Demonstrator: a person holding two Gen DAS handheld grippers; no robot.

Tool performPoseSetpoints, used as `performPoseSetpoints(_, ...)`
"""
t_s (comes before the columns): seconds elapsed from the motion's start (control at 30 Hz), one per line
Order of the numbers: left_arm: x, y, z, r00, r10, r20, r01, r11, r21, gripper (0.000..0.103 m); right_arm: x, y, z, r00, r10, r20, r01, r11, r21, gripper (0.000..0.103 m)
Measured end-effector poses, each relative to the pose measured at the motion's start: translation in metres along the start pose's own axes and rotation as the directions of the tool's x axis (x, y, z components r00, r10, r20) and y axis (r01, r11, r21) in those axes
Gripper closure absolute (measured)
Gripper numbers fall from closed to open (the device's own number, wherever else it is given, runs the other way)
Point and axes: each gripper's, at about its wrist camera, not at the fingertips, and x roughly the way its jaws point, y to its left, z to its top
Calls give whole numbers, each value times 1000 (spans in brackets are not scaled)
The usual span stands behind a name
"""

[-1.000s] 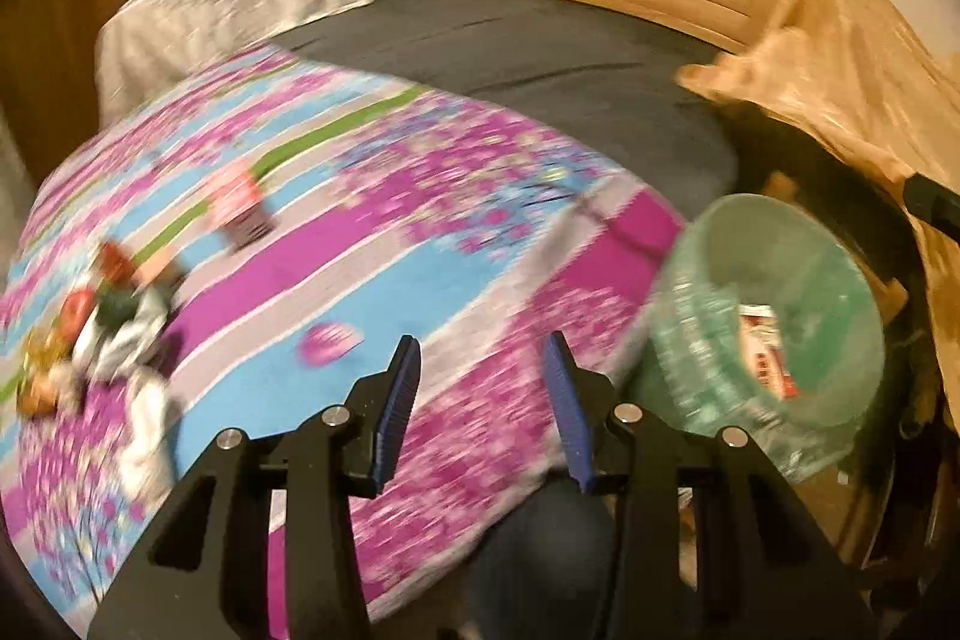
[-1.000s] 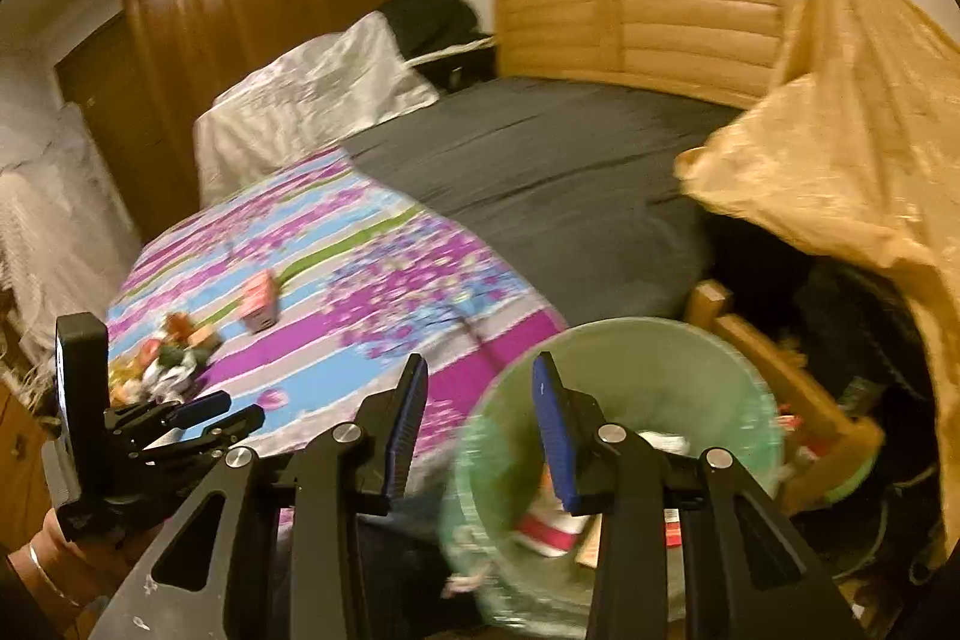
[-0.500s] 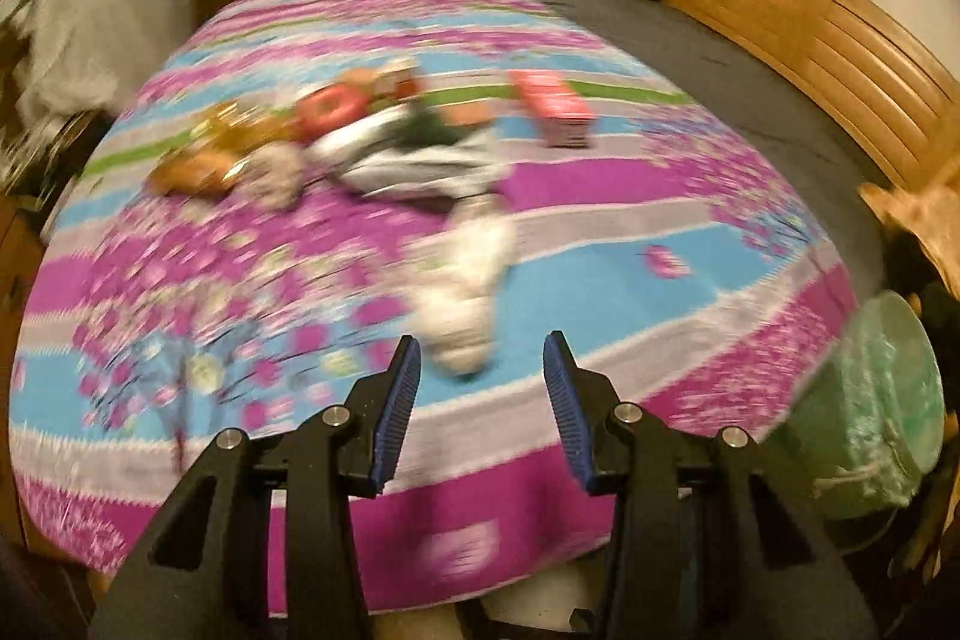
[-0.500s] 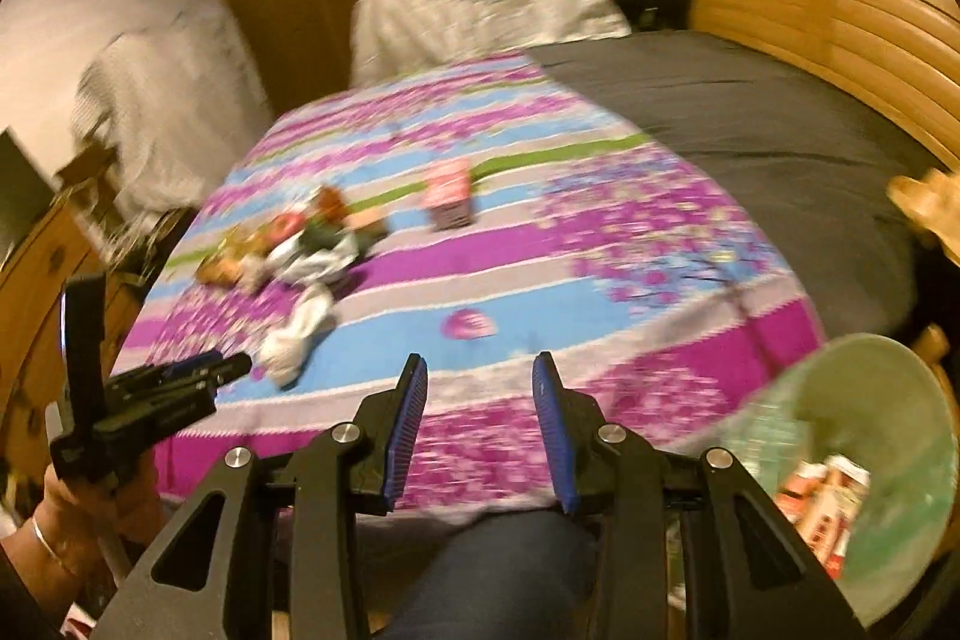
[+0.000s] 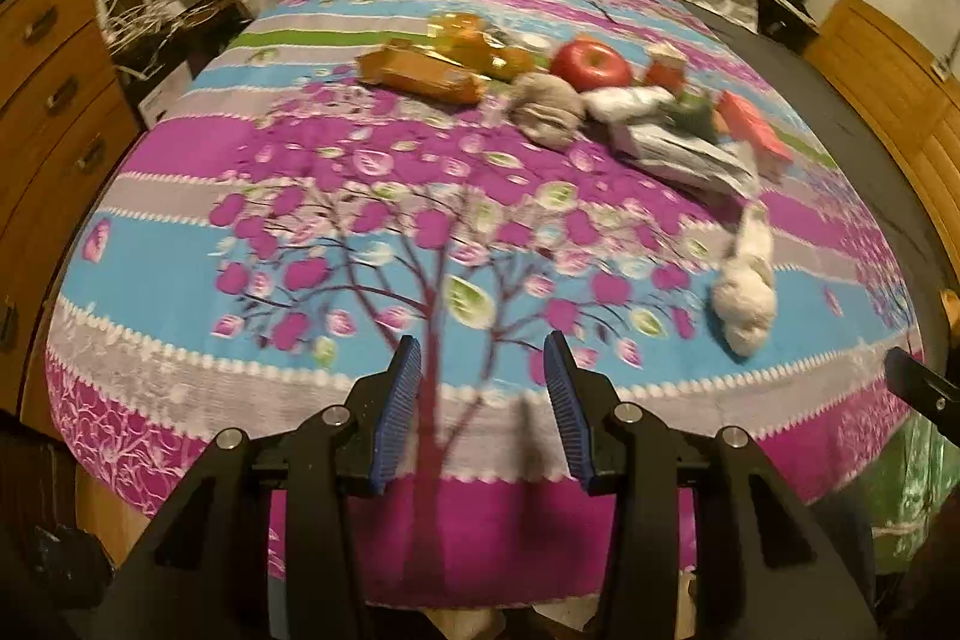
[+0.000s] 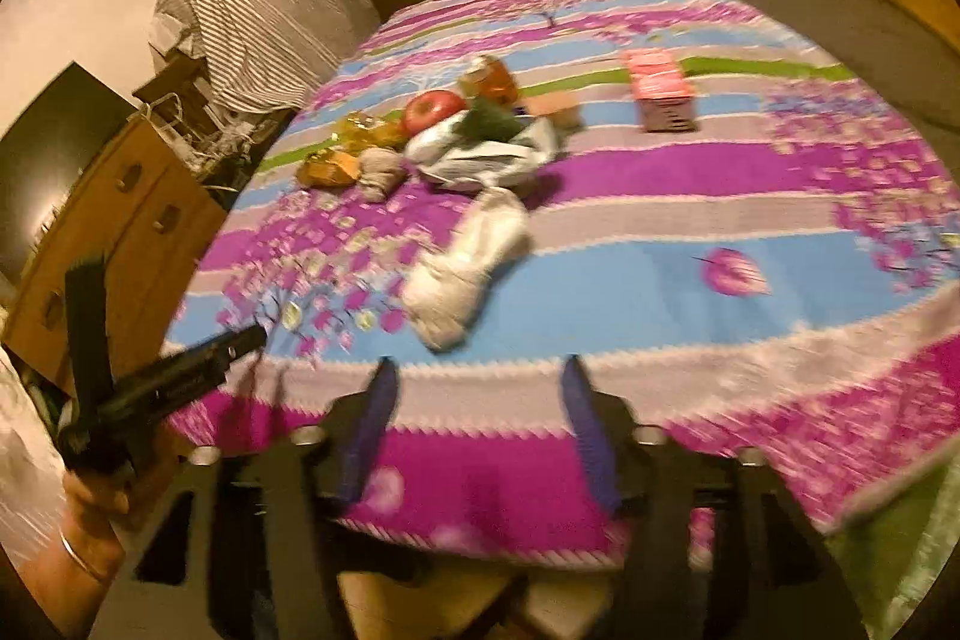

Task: Collect trash
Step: 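Grasp the white cloth with right gripper while left gripper grasps white wrapper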

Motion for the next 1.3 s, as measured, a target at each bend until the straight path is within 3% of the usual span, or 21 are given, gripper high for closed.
performPoseSetpoints(0.13,2,8,4,1000,8,4,-8,1000,-21,62,39,9,21,997,74,-5,-73,995,66,28)
performPoseSetpoints(0.27,8,4,8,1000,9,1,-9,1000,-7,62,88,16,34,998,33,-46,-28,995,93,29)
performPoseSetpoints(0.33,9,-1,14,1000,-1,2,1,1000,-3,62,108,20,33,997,-10,-77,16,997,72,56)
performPoseSetpoints(0.4,12,-7,19,1000,-16,3,16,1000,4,62,117,14,28,995,-12,-101,21,996,87,62)
performPoseSetpoints(0.57,20,-49,43,996,-89,7,88,995,52,62,81,-12,22,999,11,-41,-5,992,129,65)
performPoseSetpoints(0.67,32,-83,60,985,-170,-4,171,985,32,41,39,-45,16,1000,-24,21,19,980,199,65)
performPoseSetpoints(0.8,60,-132,85,973,-229,-10,228,972,-56,23,-7,-91,0,997,-52,66,28,946,323,65)
performPoseSetpoints(0.97,105,-166,110,980,-195,-37,185,965,-188,22,-44,-113,-21,995,-53,83,18,927,375,64)
performPoseSetpoints(1.0,122,-171,112,983,-168,-76,149,967,-206,22,-47,-113,-25,995,-54,82,19,926,377,64)
performPoseSetpoints(1.07,148,-167,110,971,-171,-165,128,961,-246,45,-50,-114,-30,996,-45,78,12,927,376,64)
performPoseSetpoints(1.13,151,-154,106,956,-245,-158,187,931,-313,62,-50,-112,-36,996,-49,72,19,931,364,64)
performPoseSetpoints(1.3,122,-120,81,941,-308,-140,262,925,-273,68,-44,-110,-43,998,-17,64,-6,938,348,64)
